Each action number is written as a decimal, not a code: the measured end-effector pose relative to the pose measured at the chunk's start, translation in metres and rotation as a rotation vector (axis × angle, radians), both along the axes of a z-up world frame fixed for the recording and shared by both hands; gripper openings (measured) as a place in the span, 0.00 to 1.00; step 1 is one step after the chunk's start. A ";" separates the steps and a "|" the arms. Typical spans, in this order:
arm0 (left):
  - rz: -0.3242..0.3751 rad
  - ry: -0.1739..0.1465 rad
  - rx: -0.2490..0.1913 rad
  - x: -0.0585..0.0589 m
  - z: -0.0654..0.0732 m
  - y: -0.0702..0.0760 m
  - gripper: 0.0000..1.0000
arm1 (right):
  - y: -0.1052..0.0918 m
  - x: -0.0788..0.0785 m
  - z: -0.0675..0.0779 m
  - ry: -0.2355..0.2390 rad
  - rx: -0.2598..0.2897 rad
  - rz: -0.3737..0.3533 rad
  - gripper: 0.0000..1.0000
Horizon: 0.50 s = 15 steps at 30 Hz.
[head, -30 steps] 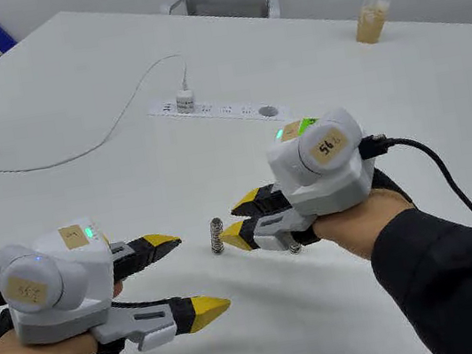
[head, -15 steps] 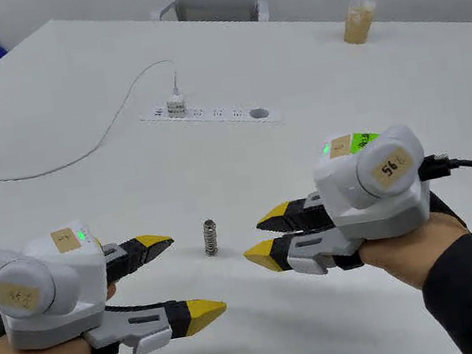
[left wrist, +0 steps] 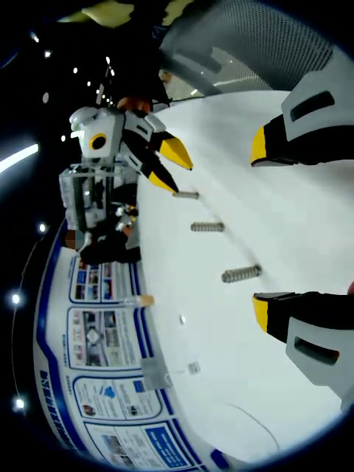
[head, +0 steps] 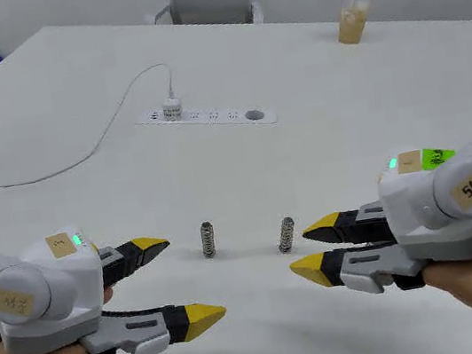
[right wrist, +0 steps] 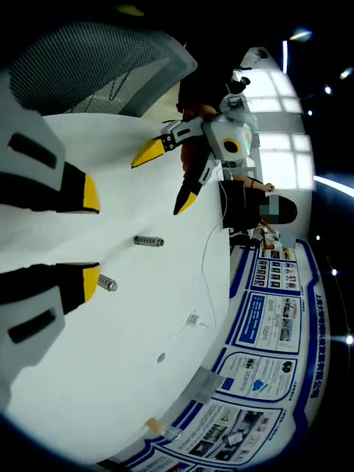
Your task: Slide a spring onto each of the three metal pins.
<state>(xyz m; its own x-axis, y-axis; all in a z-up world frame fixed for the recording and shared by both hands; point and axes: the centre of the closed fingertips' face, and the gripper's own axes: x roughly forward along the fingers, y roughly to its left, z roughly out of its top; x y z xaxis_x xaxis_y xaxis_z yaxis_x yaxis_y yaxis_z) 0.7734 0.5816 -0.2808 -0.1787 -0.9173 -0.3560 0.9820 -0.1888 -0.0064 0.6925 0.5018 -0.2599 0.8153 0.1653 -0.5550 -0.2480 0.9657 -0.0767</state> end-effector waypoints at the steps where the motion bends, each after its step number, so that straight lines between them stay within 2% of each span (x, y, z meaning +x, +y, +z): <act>1: 0.000 -0.001 0.001 0.000 0.000 0.000 0.71 | -0.004 -0.004 0.000 -0.004 0.001 -0.012 0.28; 15: -0.002 0.001 0.010 -0.002 -0.001 0.002 0.72 | -0.051 -0.048 -0.003 -0.024 0.004 -0.155 0.31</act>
<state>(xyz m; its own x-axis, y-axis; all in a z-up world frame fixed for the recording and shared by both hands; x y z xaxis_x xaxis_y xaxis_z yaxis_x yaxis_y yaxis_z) 0.7710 0.5832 -0.2816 -0.1811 -0.9133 -0.3649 0.9816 -0.1910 -0.0091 0.6449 0.4509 -0.2628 0.8442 0.0389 -0.5346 -0.0945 0.9925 -0.0771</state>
